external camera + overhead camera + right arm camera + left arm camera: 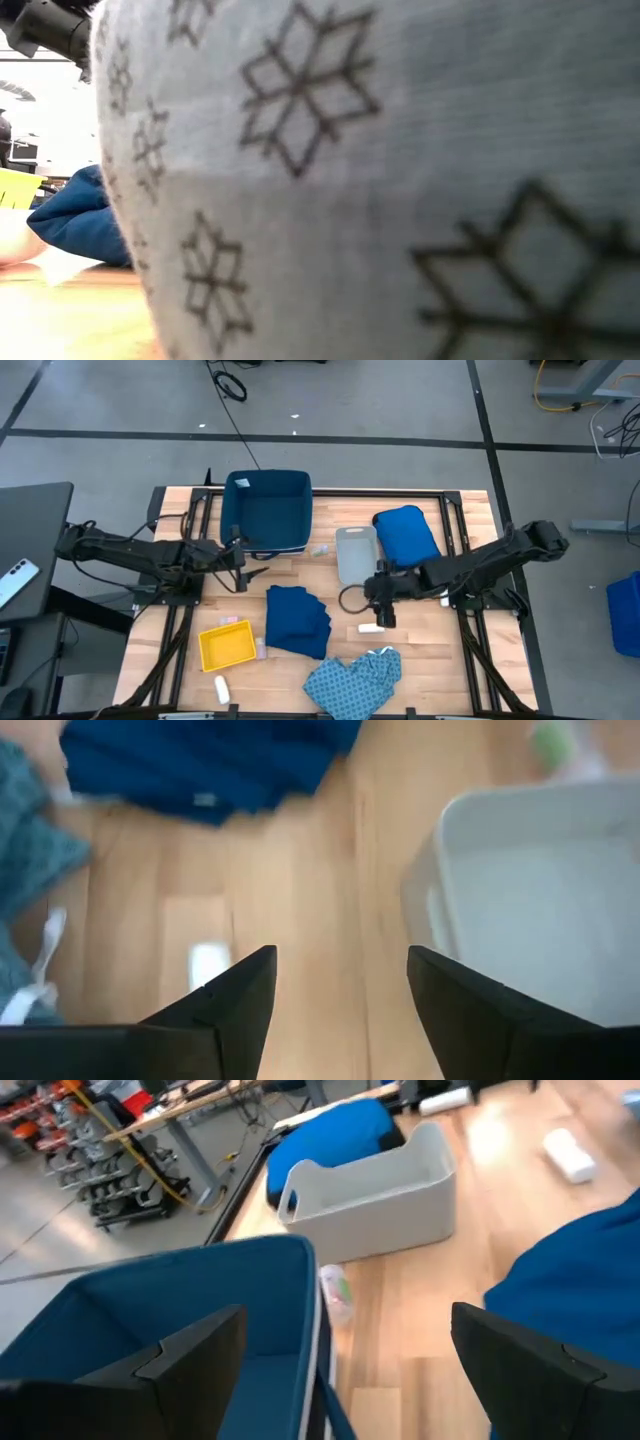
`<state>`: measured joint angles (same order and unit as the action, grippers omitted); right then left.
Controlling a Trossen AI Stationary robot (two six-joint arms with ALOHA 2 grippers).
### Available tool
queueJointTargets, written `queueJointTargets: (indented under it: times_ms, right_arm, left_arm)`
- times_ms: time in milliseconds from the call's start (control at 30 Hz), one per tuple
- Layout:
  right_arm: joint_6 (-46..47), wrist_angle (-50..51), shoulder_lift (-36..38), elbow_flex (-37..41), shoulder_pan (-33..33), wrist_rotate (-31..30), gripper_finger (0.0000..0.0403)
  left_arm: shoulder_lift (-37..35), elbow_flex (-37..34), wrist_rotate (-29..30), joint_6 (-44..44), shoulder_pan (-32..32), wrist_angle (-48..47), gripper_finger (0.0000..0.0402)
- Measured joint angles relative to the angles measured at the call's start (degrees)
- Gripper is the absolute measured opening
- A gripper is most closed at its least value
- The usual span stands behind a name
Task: Pick & place medical supplies in basket/bin
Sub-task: Put the middle white rolled gauze into the gray bin
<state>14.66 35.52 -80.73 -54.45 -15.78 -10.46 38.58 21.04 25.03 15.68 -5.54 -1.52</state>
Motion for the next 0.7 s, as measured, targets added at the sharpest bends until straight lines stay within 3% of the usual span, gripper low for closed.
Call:
queueJointTargets:
  times_ms: [267,700]
  right_arm:
    - [1.7,10.2,-10.5,-9.1,-4.4,2.4,0.0254]
    - [7.6,4.2,-16.6,-6.2,-7.9,6.5,0.0254]
  left_arm:
    - [0.4,0.0,0.4,0.1,0.0,3.2,0.0355]
    - [0.5,0.0,0.4,-1.3,-0.1,3.1,0.0355]
